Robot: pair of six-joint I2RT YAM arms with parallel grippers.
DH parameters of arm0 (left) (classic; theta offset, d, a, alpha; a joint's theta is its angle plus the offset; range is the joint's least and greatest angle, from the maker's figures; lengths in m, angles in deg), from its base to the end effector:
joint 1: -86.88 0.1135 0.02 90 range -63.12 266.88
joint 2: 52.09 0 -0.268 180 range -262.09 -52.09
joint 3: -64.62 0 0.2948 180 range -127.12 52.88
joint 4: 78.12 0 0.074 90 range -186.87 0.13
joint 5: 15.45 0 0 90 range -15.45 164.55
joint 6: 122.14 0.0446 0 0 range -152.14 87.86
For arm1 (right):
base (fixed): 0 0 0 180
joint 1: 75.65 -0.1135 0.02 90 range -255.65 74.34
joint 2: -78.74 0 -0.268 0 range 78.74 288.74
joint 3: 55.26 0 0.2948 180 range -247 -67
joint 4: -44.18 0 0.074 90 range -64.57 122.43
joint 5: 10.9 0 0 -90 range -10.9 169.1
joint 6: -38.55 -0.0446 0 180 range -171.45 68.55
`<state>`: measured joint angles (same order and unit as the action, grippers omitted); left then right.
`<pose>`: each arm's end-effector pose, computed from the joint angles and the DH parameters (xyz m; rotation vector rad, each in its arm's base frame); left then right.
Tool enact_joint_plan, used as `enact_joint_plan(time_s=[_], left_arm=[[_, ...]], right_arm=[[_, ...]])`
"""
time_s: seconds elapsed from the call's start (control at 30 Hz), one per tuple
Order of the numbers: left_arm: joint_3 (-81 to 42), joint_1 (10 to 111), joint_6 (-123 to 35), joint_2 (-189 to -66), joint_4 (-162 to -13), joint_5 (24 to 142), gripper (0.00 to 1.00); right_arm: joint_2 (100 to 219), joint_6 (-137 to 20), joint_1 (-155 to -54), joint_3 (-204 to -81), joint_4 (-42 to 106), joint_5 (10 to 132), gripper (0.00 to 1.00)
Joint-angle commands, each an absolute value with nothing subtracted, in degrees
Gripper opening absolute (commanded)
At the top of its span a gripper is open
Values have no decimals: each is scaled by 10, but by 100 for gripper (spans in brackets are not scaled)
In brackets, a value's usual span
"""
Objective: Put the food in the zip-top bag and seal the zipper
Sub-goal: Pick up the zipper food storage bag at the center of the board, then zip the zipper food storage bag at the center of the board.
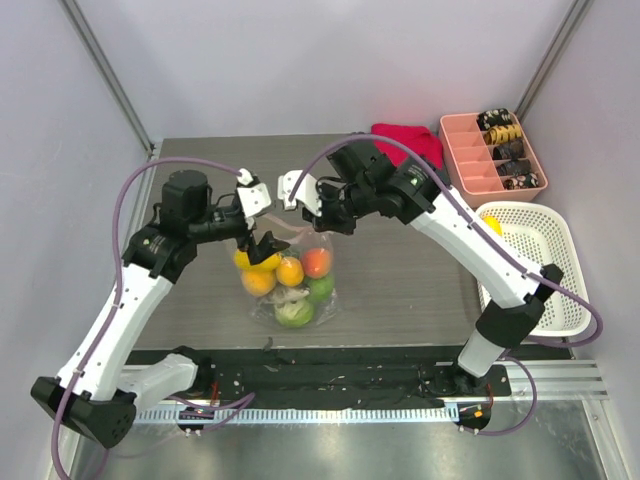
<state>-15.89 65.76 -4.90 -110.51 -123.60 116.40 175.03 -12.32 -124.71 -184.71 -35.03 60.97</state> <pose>0.2236 -0.1183 0.4101 1.1914 1.5096 -0.6467 0.2365 0.2938 0.4573 -1.7557 1.5931 0.4587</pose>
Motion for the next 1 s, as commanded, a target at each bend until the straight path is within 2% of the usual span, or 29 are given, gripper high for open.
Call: enact_joint_plan(time_s=[0.0,0.03,0.17,0.27,0.3,0.33,0.37,0.4,0.43,0.47,0.57,0.6,0.7,0.83,0.97], left_arm=[[-200,606,-22,-1128,-1261,1129,100],[-203,600,-23,-1133,-1263,1124,98],[-233,588,-13,-1151,-1329,1145,72],[-246,588,-4,-1155,-1381,1179,59],[-246,588,-2,-1152,-1386,1184,51],[-246,588,-2,-1149,-1389,1185,27],[-246,588,-2,-1148,-1393,1182,16],[-246,588,-4,-1144,-1399,1178,6],[-246,588,-8,-1140,-1400,1172,0],[-243,588,-14,-1135,-1400,1163,0],[-225,588,-23,-1112,-1388,1157,0],[-218,588,-35,-1105,-1369,1153,0],[-195,588,-41,-1079,-1349,1153,0],[-193,588,-7,-1066,-1367,1167,0],[-194,588,-2,-1052,-1372,1168,0]], right_arm=[[1713,-110,-1277,-1835,-320,648,1],[1707,-109,-1286,-1832,-321,651,1],[1680,-106,-1299,-1804,-305,671,1],[1666,-114,-1304,-1792,-301,683,1],[1664,-115,-1303,-1786,-299,685,1],[1657,-115,-1304,-1783,-296,685,1],[1653,-119,-1305,-1779,-294,686,1],[1647,-122,-1305,-1769,-284,686,1],[1643,-126,-1304,-1763,-279,692,1],[1629,-132,-1304,-1749,-263,695,2],[1591,-165,-1305,-1705,-236,705,39],[1582,-184,-1304,-1693,-229,708,65],[1539,-226,-1301,-1649,-218,703,89],[1476,-284,-1261,-1582,-176,661,89],[1406,-303,-1180,-1468,-58,530,88]])
